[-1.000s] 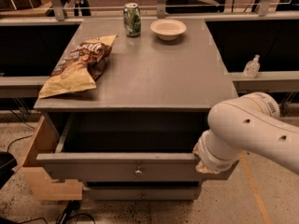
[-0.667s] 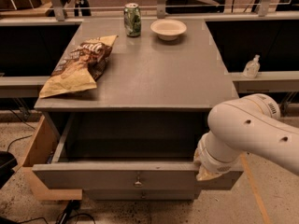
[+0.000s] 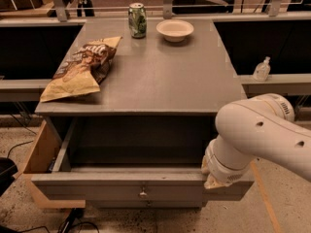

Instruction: Open top drawer

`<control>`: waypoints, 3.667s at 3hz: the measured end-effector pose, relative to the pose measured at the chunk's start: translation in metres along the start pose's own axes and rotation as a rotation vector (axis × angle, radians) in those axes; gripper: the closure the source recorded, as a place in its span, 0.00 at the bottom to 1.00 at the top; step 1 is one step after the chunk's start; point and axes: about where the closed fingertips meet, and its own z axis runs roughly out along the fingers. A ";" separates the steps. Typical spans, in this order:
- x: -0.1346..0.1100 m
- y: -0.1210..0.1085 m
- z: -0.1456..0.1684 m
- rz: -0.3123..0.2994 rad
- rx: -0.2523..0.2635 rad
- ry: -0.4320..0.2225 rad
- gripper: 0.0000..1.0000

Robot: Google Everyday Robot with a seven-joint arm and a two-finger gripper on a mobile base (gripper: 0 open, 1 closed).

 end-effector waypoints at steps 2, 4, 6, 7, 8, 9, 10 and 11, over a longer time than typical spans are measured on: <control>0.000 -0.007 -0.010 -0.018 -0.012 0.002 1.00; 0.006 -0.040 -0.035 -0.041 -0.012 -0.021 1.00; 0.029 -0.101 -0.080 -0.050 0.018 -0.079 1.00; 0.033 -0.108 -0.089 -0.042 0.084 -0.040 1.00; 0.027 -0.075 -0.065 -0.025 0.143 0.040 1.00; 0.022 -0.053 -0.041 -0.016 0.166 0.047 1.00; 0.019 -0.049 -0.023 -0.026 0.196 0.013 1.00; 0.016 -0.057 -0.006 -0.052 0.223 -0.037 1.00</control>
Offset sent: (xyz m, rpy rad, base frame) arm 0.0564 0.0017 0.0992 -0.0397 0.0782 0.1588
